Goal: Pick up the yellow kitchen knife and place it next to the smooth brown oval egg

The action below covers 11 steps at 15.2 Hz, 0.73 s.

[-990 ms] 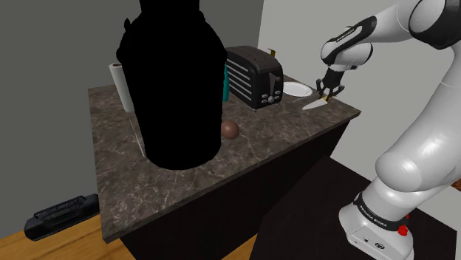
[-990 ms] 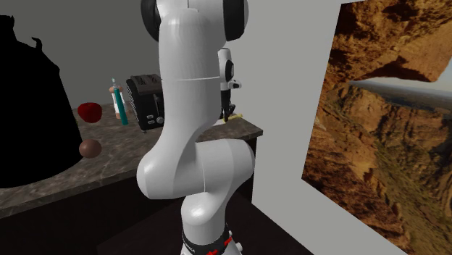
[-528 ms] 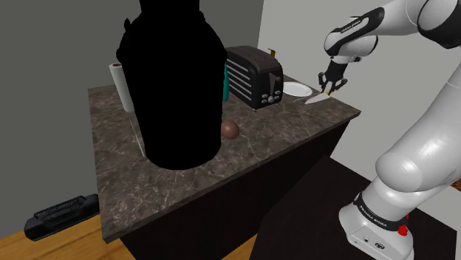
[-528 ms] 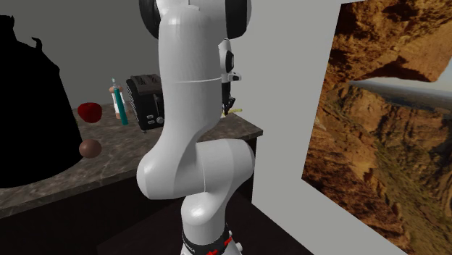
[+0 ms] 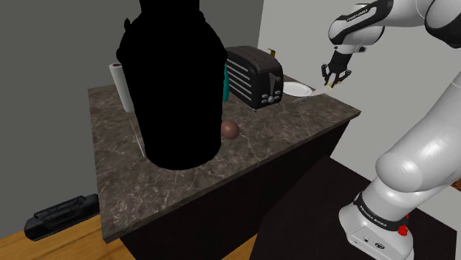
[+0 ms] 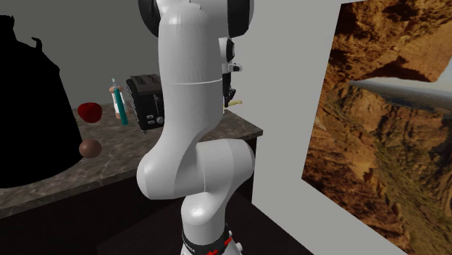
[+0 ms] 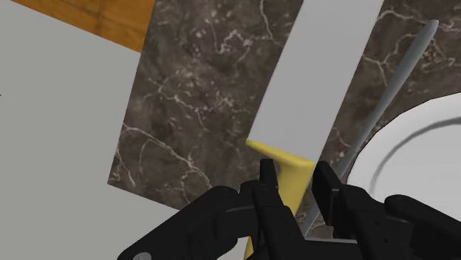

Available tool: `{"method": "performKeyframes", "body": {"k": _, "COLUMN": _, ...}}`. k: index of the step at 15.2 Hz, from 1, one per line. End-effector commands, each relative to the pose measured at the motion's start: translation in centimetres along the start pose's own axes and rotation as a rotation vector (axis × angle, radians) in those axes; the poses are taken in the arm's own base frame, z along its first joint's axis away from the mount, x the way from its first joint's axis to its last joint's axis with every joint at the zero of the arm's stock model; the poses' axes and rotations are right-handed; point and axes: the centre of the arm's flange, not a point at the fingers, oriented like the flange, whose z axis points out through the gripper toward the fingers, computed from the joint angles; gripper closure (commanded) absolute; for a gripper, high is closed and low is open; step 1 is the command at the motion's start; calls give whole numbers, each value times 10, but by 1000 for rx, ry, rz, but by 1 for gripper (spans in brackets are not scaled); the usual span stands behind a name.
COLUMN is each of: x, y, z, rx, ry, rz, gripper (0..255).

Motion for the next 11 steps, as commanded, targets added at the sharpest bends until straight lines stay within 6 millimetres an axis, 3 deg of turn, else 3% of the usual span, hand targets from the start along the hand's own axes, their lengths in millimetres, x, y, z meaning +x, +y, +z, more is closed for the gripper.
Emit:
{"method": "performKeyframes", "body": {"k": 1, "x": 0, "y": 0, "z": -11, "rx": 0, "ry": 0, "rz": 0, "gripper": 255}}
{"method": "performKeyframes", "body": {"k": 6, "x": 1, "y": 0, "z": -37, "rx": 0, "ry": 0, "rz": 0, "gripper": 255}}
{"method": "performKeyframes", "body": {"k": 11, "x": -63, "y": -14, "z": -41, "rx": 0, "ry": 0, "rz": 0, "gripper": 255}}
